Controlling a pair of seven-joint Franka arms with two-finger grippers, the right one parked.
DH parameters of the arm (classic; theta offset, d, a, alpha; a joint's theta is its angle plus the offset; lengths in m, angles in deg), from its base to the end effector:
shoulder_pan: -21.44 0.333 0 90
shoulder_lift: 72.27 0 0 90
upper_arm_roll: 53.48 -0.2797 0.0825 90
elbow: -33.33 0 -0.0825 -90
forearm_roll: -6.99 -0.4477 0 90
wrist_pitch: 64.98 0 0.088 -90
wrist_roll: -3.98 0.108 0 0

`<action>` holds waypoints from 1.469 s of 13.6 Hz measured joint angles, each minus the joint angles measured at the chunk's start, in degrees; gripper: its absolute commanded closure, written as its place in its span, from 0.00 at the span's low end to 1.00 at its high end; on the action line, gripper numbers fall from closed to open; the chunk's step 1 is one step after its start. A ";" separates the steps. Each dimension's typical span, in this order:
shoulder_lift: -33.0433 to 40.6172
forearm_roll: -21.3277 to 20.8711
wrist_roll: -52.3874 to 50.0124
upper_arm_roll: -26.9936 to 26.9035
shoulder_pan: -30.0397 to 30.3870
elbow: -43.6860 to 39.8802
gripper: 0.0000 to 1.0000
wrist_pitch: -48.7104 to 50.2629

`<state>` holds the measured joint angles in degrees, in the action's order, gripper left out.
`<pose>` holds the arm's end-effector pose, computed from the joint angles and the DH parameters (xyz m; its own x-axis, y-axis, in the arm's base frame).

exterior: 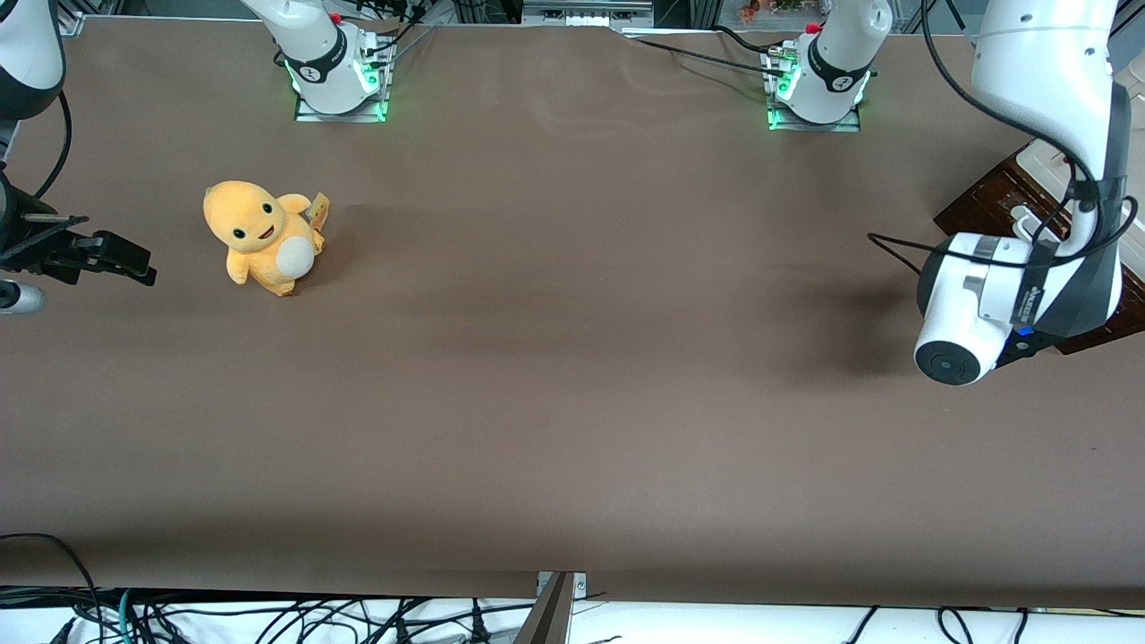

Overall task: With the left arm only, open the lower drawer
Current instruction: 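Lower the open left gripper toward the lower drawer's white handle, then close the left gripper around the white bar handle of the lower drawer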

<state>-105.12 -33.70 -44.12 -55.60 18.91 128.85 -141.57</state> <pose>0.6128 0.0765 0.1997 0.7463 0.6578 -0.1013 0.2115 -0.3786 -0.9011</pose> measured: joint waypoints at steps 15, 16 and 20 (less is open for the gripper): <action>-7.24 -10.20 -5.62 0.10 7.02 0.27 0.47 -5.83; -7.28 -10.31 -5.62 0.10 7.01 0.62 0.47 -5.72; -7.38 -10.48 -5.66 0.10 6.87 1.78 0.48 -5.46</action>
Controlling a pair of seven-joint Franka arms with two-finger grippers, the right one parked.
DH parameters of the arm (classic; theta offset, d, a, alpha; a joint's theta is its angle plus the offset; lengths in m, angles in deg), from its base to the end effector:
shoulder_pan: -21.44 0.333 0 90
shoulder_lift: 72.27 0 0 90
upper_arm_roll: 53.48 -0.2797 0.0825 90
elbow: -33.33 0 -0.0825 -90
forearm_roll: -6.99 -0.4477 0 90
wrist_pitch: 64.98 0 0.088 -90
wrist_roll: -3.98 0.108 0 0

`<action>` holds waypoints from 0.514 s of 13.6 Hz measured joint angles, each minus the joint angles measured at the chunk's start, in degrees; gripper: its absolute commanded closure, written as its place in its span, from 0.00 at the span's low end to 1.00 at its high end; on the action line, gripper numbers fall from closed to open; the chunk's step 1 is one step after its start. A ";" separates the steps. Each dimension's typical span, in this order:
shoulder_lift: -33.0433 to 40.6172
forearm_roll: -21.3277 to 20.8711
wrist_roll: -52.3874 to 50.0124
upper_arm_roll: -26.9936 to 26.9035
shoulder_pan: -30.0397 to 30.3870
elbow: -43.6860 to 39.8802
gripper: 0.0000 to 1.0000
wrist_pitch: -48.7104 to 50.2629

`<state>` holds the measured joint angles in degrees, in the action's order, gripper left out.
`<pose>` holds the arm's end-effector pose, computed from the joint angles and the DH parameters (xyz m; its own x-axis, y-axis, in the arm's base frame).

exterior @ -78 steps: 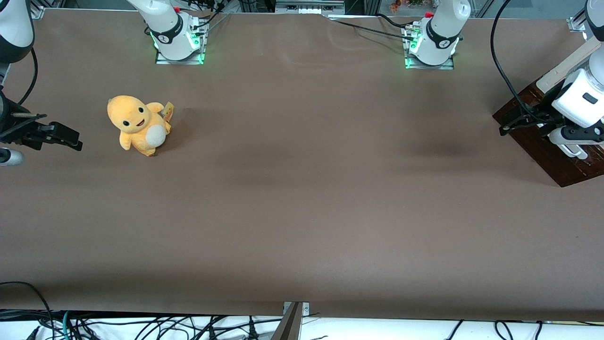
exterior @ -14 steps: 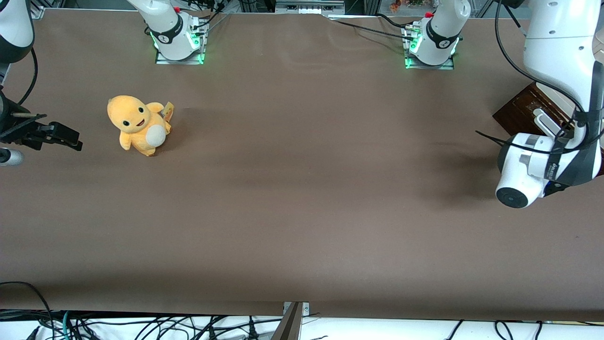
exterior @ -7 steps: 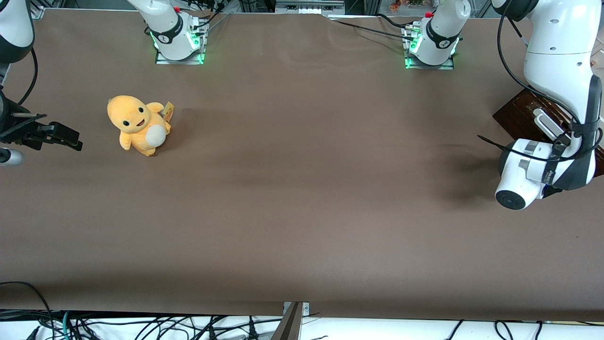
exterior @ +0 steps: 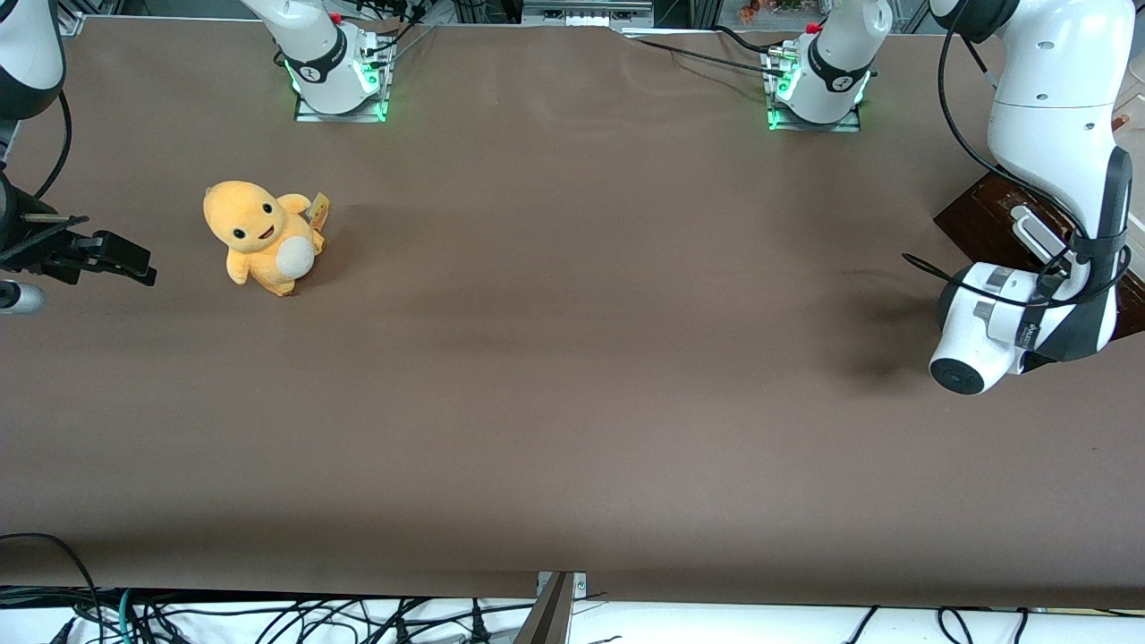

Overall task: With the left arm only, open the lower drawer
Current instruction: 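Close the left gripper around the white bar handle of the lower drawer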

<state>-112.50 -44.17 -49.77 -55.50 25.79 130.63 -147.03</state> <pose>0.5873 0.1589 0.1174 0.7580 0.6515 -0.0293 0.1744 -0.2457 -0.9535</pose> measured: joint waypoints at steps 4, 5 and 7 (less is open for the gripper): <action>0.00 0.00 -0.11 0.00 -0.08 0.72 0.58 0.58; 0.00 -0.01 -0.19 0.00 -0.10 0.73 0.58 0.92; 0.01 -0.01 -0.32 0.00 -0.14 0.72 0.61 1.48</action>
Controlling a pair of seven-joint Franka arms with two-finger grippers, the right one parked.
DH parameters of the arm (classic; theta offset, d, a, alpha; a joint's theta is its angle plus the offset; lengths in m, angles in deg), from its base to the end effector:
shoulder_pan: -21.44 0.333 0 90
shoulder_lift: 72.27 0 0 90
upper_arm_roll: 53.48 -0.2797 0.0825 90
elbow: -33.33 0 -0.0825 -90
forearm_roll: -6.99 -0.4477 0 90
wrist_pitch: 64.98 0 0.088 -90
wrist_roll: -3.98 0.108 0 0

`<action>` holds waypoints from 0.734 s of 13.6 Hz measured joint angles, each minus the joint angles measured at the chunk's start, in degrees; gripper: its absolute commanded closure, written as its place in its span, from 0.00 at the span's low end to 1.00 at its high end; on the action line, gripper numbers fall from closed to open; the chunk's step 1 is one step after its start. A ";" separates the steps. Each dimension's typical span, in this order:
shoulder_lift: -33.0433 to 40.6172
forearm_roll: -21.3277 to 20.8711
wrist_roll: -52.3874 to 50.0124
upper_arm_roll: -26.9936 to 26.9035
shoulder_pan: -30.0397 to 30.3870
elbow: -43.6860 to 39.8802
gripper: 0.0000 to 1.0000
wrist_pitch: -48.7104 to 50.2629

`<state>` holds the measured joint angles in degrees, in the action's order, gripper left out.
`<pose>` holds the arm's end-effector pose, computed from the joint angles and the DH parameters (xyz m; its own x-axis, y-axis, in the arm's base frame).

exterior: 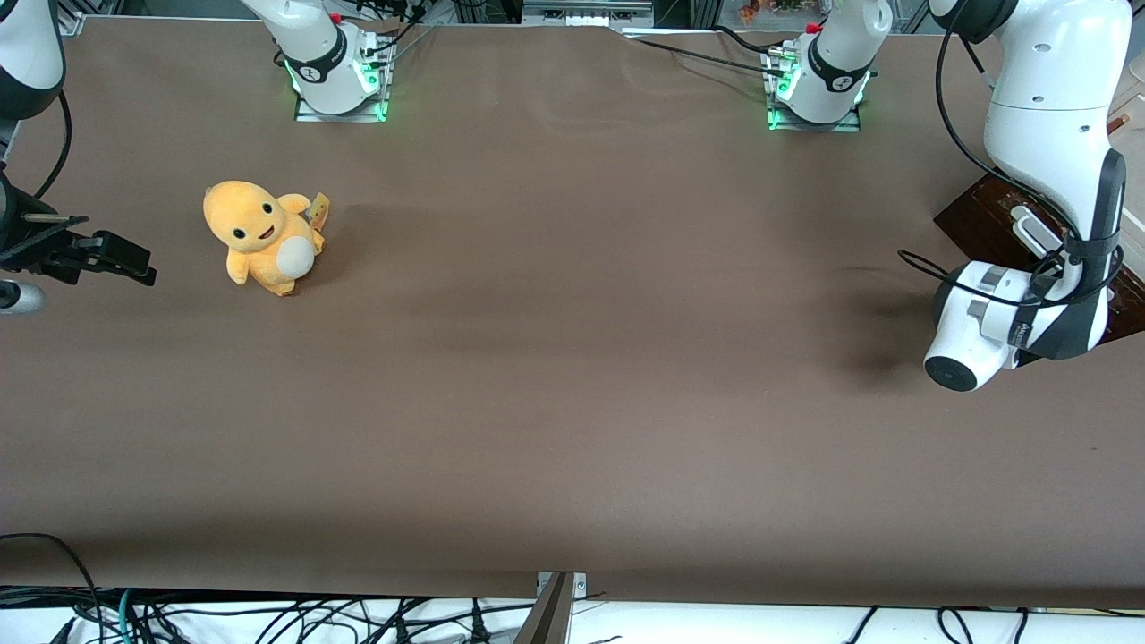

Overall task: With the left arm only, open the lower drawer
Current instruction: 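Close the left gripper around the white bar handle of the lower drawer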

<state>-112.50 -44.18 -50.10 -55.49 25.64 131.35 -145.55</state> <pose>0.5799 0.1579 0.1145 0.7487 0.6618 -0.0384 0.1528 -0.2286 -0.9614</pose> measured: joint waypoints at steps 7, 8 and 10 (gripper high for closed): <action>0.01 0.00 -0.23 0.10 -0.01 0.00 0.77 0.98; 0.01 0.00 -0.26 0.10 -0.01 0.00 0.80 0.98; 0.09 -0.06 -0.30 0.10 -0.03 -0.01 0.89 1.29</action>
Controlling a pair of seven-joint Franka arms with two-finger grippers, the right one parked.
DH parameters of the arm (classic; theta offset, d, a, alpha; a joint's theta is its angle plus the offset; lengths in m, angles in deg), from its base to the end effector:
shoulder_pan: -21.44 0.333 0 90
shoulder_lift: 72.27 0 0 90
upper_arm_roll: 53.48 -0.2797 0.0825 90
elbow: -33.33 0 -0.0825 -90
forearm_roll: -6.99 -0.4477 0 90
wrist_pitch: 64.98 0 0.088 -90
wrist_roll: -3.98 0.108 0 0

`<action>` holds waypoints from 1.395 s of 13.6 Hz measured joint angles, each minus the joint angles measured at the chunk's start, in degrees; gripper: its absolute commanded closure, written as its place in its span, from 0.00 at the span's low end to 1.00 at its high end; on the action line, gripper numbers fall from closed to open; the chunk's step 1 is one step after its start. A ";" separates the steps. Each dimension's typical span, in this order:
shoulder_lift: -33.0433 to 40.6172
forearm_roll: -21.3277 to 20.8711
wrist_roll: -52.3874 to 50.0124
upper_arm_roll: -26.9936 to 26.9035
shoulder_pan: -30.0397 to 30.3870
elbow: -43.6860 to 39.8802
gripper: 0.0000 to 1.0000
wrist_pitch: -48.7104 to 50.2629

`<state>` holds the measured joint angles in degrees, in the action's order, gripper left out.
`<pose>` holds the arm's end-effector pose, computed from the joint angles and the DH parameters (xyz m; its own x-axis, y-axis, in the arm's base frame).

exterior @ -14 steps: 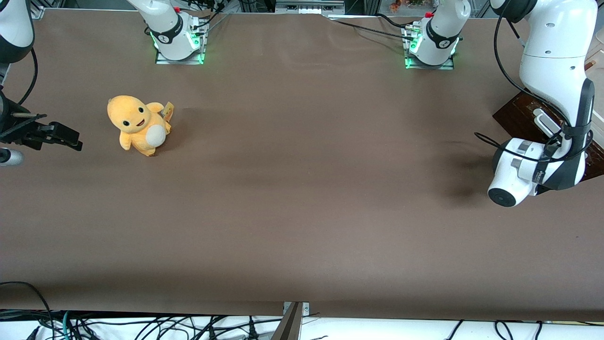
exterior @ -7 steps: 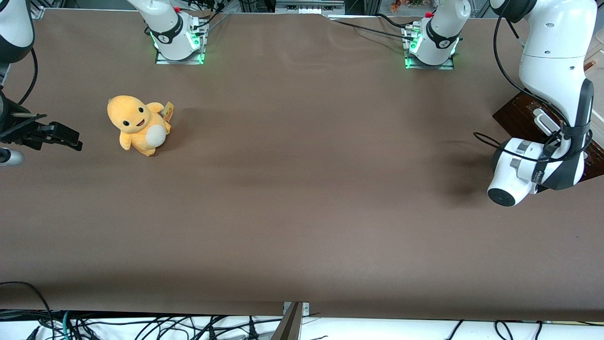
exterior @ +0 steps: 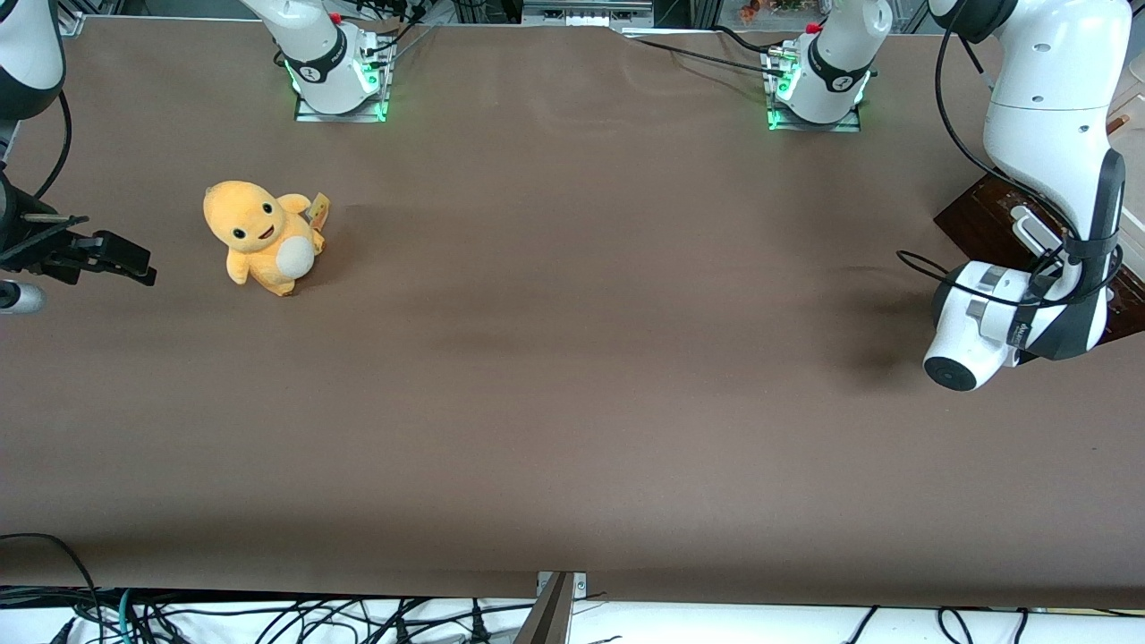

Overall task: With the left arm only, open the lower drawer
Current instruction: 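Close the left gripper around the white bar handle of the lower drawer, then pull the gripped handle outward, sliding the lower drawer out of the cabinet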

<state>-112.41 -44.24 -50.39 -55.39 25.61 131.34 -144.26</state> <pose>0.5781 0.1576 0.1168 0.7412 0.6703 -0.0359 0.1458 -0.2129 -0.9661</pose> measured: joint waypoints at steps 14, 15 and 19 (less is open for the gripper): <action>0.18 -0.01 -0.24 0.73 -2.89 -0.23 0.90 0.29; 0.17 -0.02 -0.32 0.69 -3.46 -0.34 0.90 0.30; 0.09 -0.02 -0.36 0.89 -5.57 -1.35 0.90 1.27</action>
<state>-112.32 -44.26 -50.76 -54.51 20.04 129.99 -142.99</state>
